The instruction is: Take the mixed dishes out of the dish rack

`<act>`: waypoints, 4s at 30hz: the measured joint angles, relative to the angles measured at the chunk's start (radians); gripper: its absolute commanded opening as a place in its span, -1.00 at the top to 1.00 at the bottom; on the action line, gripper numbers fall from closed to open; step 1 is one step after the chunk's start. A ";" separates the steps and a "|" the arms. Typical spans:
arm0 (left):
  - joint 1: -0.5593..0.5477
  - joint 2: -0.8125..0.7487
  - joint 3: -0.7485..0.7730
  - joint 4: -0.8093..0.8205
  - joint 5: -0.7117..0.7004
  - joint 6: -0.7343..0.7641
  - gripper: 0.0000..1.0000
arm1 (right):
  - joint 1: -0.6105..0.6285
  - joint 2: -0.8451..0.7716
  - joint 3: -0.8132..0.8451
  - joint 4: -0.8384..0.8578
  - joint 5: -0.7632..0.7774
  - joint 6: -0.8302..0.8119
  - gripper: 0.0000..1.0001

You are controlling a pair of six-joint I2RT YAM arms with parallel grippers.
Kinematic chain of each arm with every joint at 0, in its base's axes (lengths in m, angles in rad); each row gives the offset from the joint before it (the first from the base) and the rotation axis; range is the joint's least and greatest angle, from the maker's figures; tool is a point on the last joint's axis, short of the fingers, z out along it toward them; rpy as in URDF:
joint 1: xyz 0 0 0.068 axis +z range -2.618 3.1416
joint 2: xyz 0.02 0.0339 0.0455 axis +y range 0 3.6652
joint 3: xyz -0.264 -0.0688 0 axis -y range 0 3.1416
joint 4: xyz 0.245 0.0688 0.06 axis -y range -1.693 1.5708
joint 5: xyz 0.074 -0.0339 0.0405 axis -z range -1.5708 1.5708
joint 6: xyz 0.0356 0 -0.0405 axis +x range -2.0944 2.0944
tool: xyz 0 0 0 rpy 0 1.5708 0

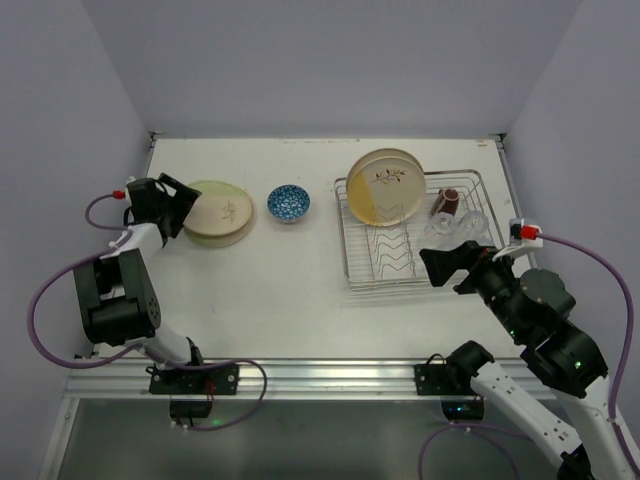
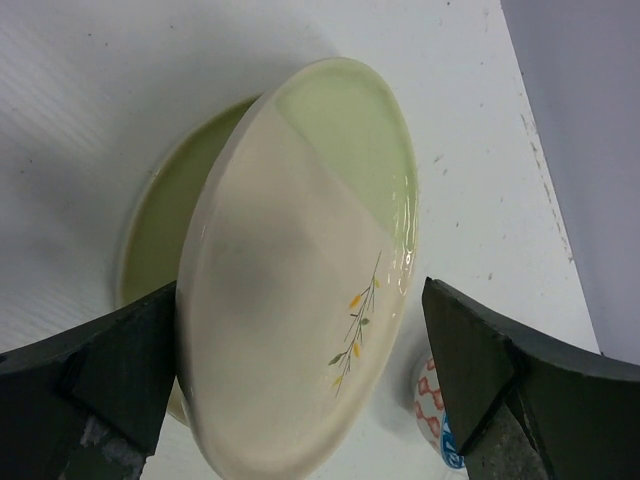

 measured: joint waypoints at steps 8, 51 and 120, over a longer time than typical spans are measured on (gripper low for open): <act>-0.024 0.041 0.088 -0.124 -0.050 0.055 -1.00 | 0.000 0.000 -0.019 0.009 -0.012 0.000 -0.98; -0.134 0.204 0.323 -0.491 -0.284 0.210 -1.00 | 0.000 -0.025 -0.033 0.037 -0.038 0.001 -0.98; -0.865 0.737 1.396 -0.476 0.402 0.916 -0.80 | 0.000 -0.101 0.060 -0.100 0.072 -0.072 -0.98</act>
